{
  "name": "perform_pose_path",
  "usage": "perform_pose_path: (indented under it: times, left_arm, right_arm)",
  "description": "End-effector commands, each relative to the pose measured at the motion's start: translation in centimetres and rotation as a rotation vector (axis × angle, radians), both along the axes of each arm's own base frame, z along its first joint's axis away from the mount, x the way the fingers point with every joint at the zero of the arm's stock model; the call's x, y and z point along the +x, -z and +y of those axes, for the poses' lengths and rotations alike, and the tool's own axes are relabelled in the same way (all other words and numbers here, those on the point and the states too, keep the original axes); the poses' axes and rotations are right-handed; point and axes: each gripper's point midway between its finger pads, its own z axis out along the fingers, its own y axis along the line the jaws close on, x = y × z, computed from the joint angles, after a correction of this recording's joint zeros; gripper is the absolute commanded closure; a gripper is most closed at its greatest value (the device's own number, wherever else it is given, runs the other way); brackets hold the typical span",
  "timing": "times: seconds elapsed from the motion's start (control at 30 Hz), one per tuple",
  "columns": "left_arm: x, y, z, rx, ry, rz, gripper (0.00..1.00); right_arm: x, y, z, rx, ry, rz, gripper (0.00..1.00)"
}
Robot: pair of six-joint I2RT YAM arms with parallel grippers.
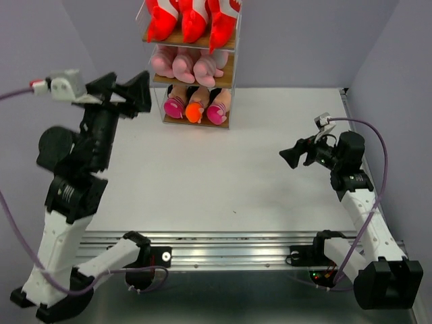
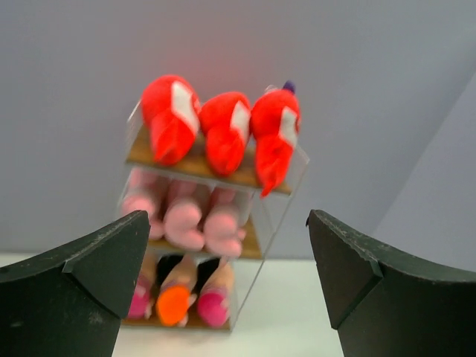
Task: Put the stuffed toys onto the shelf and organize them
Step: Place the stuffed toy onto shelf
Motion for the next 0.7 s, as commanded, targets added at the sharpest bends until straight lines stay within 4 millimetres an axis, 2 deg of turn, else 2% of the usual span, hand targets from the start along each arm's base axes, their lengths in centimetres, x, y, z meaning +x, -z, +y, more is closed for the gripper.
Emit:
perform_pose_path:
  times: [0.0,0.03,0.07,0.1,0.13,0.17,0.2,0.23,0.33,0.37,0.43,0.47,0.6,0.67]
  left_arm:
    - [-1.9,10.2,3.9,0.150,-0.156,0.166,0.01]
    - [-2.5,11.7,4.7,0.155,-0.179,0.183,0.01]
    - [-2.3,15.1,4.6,0.184,-0.180,0.240,0.01]
    - [-3.8,15.7,5.3,0.175,-0.175,0.223,0.01]
    - [-4.2,16.7,5.1,0.183,-0.157,0.228,0.01]
    - [-4.0,18.9,4.9,0.202,-0.146,0.262,0.01]
    - [-4.8,19.6,5.0,0.205,-0.131,0.255,0.01]
    - [-4.7,21.2,4.9,0.220,-0.126,0.278,0.01]
    - [-5.6,22.6,5.1,0.217,-0.114,0.276,0.01]
    - [-5.4,23.9,4.9,0.225,-0.107,0.294,0.01]
    - [-6.0,24.4,4.5,0.218,-0.076,0.278,0.01]
    - [-5.8,25.4,4.3,0.225,-0.069,0.290,0.01]
    - [-6.0,27.0,3.8,0.231,-0.036,0.293,0.01]
    - [-6.3,26.9,3.6,0.226,-0.018,0.281,0.01]
  right_arm:
    - [2.9,-0.1,-3.3,-0.018,0.220,0.018,0.00]
    - [3.3,0.4,-3.7,-0.030,0.243,0.037,0.00]
    - [3.6,0.4,-4.5,-0.046,0.290,0.051,0.00]
    - [3.7,0.4,-4.8,-0.055,0.308,0.059,0.00]
    - [3.7,0.5,-5.2,-0.063,0.329,0.077,0.00]
    - [4.0,0.4,-6.1,-0.075,0.387,0.078,0.00]
    - [4.2,-0.3,-6.7,-0.077,0.422,0.070,0.00]
    - [4.2,-0.6,-7.7,-0.079,0.492,0.072,0.00]
    - [4.2,-0.7,-9.8,-0.107,0.610,0.070,0.00]
    - [4.0,-0.8,-10.3,-0.113,0.640,0.067,0.00]
    - [3.6,0.0,-11.7,-0.149,0.712,0.078,0.00]
    - [3.4,0.2,-12.2,-0.159,0.739,0.078,0.00]
    - [2.2,1.2,-13.1,-0.186,0.779,0.073,0.00]
    - [1.9,2.5,-12.9,-0.166,0.779,0.081,0.00]
